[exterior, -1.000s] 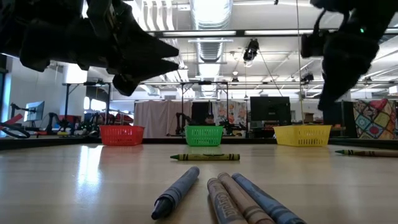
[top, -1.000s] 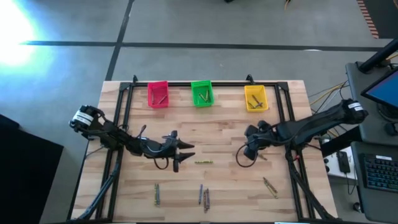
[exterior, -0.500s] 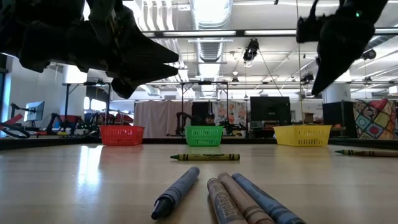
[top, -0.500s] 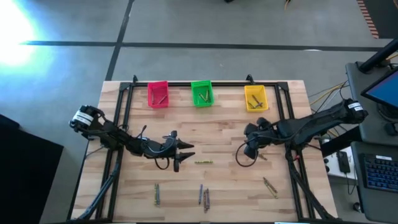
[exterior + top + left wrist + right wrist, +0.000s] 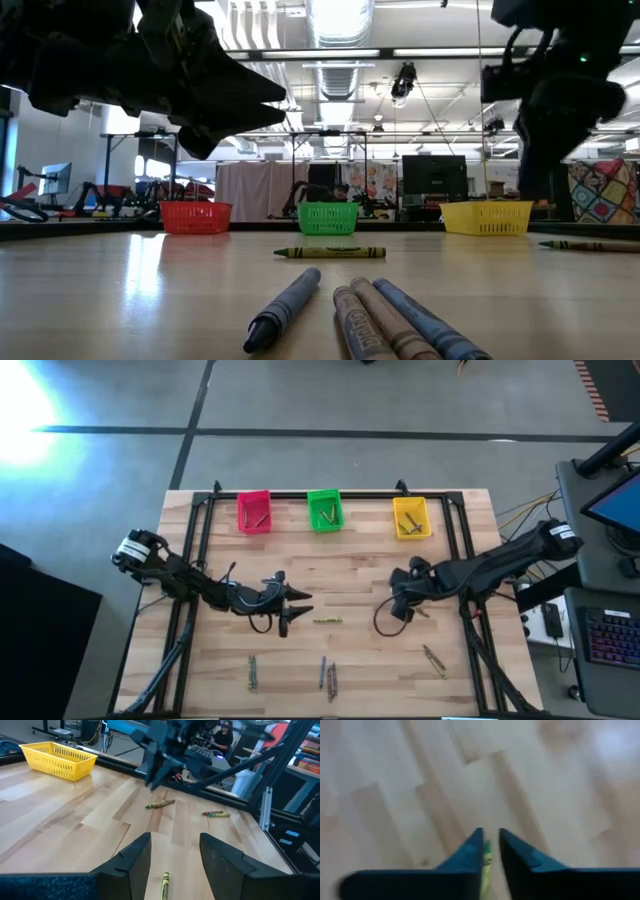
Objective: Sort crayons
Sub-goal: Put the green crayon into the yellow basket
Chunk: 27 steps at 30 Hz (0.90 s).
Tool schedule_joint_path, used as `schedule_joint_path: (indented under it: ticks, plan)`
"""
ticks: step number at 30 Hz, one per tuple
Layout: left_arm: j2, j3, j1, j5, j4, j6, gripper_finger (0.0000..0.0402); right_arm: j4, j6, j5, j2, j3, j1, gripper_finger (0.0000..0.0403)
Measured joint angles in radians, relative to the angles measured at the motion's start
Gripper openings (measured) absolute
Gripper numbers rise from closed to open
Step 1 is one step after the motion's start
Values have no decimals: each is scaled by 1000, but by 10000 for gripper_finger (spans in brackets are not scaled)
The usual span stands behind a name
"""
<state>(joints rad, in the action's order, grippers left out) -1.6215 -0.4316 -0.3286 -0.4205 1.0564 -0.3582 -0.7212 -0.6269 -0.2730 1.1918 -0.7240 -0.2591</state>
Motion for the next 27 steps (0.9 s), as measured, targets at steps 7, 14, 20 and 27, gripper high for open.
schedule_joint_path:
  ticks: [7,14,20,27]
  plan:
    - [0,0,2,0,-2,8,153,16,41,-97,33,-26,4,30]
    - [0,0,4,-4,-2,8,153,-26,153,-108,-11,-104,4,94]
    - [0,0,5,-5,-3,8,153,-59,127,-86,-43,-135,4,196]
    - [0,0,5,-4,-2,6,153,-54,-6,-93,-13,-119,4,318]
